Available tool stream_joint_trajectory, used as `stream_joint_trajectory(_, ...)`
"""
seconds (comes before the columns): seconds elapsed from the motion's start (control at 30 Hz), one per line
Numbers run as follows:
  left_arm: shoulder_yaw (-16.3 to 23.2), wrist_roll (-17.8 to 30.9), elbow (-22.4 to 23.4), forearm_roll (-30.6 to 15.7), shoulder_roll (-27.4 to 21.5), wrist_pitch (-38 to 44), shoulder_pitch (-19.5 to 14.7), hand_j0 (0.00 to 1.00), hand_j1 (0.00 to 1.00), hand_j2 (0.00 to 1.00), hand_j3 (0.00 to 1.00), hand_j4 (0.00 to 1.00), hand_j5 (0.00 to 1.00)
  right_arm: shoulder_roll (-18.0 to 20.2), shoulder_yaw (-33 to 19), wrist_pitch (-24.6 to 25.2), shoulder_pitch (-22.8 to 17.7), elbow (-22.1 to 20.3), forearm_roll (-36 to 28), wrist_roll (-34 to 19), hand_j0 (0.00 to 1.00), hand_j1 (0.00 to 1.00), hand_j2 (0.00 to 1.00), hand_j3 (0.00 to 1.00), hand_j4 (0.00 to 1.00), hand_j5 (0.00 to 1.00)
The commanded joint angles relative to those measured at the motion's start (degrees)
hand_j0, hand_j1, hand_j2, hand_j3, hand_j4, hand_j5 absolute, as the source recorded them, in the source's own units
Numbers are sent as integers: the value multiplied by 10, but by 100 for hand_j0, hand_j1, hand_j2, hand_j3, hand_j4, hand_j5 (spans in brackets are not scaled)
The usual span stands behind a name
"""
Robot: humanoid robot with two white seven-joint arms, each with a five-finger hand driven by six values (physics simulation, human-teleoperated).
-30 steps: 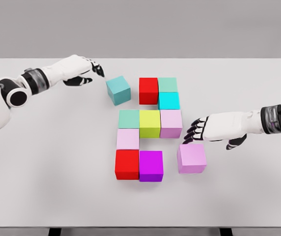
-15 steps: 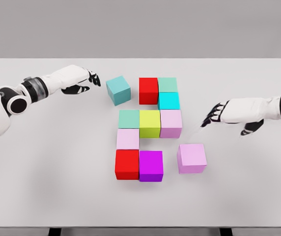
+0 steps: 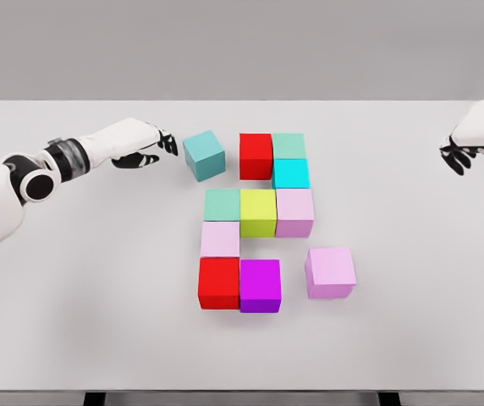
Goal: Assemble the squares on the desktop into the number 2
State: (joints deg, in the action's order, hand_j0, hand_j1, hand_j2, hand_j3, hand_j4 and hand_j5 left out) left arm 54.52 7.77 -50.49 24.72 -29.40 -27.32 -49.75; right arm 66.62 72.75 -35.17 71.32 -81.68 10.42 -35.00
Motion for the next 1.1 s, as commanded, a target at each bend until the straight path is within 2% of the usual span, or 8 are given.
stream_joint_trajectory(0.0, 0, 1, -1, -2, 1, 3, 0, 56, 56, 56, 56, 56, 56, 16, 136, 2, 1, -2, -12, 0, 17, 17, 17, 17, 17, 17)
stream_joint_trajectory(0.07, 0, 1, -1, -2, 7, 13, -1, 56, 56, 56, 56, 56, 56, 3, 194, 2, 15, -16, -10, 0, 17, 17, 17, 17, 17, 17)
stream_joint_trajectory(0.17, -1, 0, 0, -3, 7, 17, -1, 56, 56, 56, 56, 56, 56, -16, 228, 2, 17, -59, -9, 0, 16, 16, 16, 16, 16, 16)
stream_joint_trajectory(0.3, -1, 0, 1, -2, 15, 20, -1, 56, 56, 56, 56, 56, 56, -56, 224, 2, 5, -60, -5, 0, 16, 16, 16, 16, 16, 16)
stream_joint_trajectory(0.47, -2, 0, 2, -1, 22, 30, -1, 56, 56, 56, 56, 56, 56, -58, 187, 2, -31, -60, 11, 0, 16, 16, 16, 16, 16, 16)
stream_joint_trajectory(0.63, -2, 0, 3, -2, 23, 33, -1, 56, 56, 56, 56, 56, 56, -79, 186, 2, -29, -62, 14, 0, 15, 15, 15, 15, 15, 15)
stream_joint_trajectory(0.8, -3, 1, 4, -2, 30, 33, -1, 56, 56, 56, 56, 56, 56, -81, 177, 2, -19, -89, 14, 0, 13, 13, 13, 13, 13, 13)
stream_joint_trajectory(1.07, -3, 1, 7, -1, 38, 37, -1, 57, 57, 57, 57, 57, 57, -91, 177, 2, -27, -93, 14, 0, 10, 10, 10, 10, 10, 10)
